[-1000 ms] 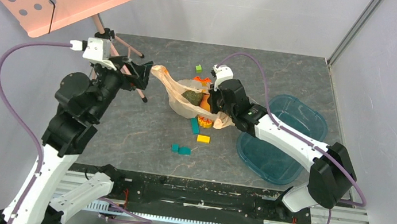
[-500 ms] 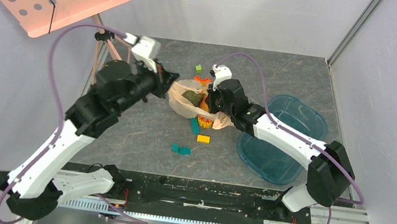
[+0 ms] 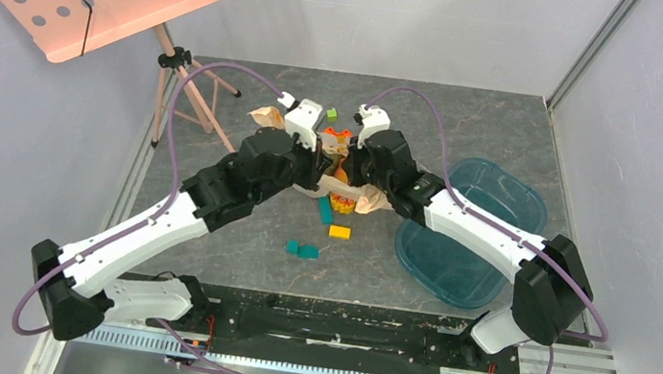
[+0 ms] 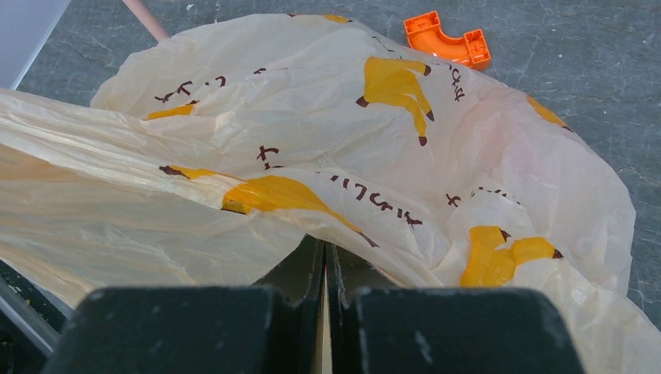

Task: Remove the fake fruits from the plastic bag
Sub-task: Adjust the plastic bag at the center of the board.

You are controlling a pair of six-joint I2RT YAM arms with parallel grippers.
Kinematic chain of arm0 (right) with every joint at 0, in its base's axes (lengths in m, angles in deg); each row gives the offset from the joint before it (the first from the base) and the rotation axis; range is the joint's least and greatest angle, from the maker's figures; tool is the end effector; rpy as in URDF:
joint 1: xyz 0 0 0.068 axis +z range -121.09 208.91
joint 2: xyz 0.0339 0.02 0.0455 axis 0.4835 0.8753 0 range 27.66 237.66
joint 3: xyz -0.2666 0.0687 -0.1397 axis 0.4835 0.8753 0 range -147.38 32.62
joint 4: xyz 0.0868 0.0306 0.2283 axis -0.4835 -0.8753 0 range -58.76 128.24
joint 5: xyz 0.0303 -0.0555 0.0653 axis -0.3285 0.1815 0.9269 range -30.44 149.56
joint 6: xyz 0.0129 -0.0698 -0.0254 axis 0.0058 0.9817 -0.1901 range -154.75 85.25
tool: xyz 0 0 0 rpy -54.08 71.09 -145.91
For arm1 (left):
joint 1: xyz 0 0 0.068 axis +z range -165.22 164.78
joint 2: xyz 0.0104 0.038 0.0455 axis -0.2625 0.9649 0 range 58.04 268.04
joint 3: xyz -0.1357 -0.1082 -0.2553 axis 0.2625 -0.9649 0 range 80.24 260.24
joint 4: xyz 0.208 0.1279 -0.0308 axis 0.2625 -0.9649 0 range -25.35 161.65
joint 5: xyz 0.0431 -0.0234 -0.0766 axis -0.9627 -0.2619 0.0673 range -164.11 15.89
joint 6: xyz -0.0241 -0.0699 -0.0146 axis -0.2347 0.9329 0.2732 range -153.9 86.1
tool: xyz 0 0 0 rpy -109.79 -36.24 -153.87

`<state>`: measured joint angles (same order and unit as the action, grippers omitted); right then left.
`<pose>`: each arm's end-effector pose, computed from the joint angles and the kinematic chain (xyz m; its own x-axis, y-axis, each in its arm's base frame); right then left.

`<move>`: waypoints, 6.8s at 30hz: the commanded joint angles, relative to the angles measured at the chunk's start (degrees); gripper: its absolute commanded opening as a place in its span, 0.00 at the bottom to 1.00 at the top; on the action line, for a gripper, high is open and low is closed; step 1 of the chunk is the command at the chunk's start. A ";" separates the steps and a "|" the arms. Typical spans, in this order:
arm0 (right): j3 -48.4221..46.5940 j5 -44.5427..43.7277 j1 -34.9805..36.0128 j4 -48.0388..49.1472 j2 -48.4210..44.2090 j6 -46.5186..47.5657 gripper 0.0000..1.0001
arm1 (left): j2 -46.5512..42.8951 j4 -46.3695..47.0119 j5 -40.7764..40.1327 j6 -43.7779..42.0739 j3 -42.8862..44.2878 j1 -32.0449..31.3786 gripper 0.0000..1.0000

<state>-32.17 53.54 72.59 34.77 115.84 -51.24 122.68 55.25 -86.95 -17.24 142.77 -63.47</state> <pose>0.2698 0.2483 0.3167 -0.4891 -0.0766 -0.8689 -0.5009 0.8402 0.2078 0.1775 -0.1776 0.3938 -0.3710 -0.0042 -0.9286 0.5018 0.8405 -0.2043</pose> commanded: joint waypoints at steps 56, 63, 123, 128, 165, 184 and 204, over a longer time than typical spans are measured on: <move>6.22 -18.23 -9.16 4.00 1.77 7.89 0.04 | 20.04 22.08 -17.52 5.29 -19.09 13.61 0.02; 5.00 -19.90 -10.25 3.60 -0.24 10.39 0.05 | 18.57 20.27 -19.85 6.18 -20.21 14.17 0.02; 2.51 -7.66 -2.72 8.09 3.16 1.25 0.02 | 26.30 28.00 6.39 6.04 -4.45 12.21 0.02; 7.32 -7.38 -2.74 10.00 4.80 0.23 0.02 | 28.30 28.75 3.24 6.79 -4.63 13.90 0.02; 5.42 -3.44 -1.04 14.01 5.86 -1.77 0.08 | 28.47 40.34 10.38 8.82 -13.19 14.10 0.02; 3.74 -8.56 -1.31 13.88 15.79 0.74 0.08 | 33.56 44.38 5.41 9.85 -18.97 14.10 0.02; -2.50 -9.59 -1.59 13.92 16.59 5.96 0.65 | 32.16 51.21 11.14 8.03 -24.04 14.15 0.02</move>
<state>-31.36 46.02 71.17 46.40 131.84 -46.69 155.82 103.18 -77.73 -9.19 119.20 -49.26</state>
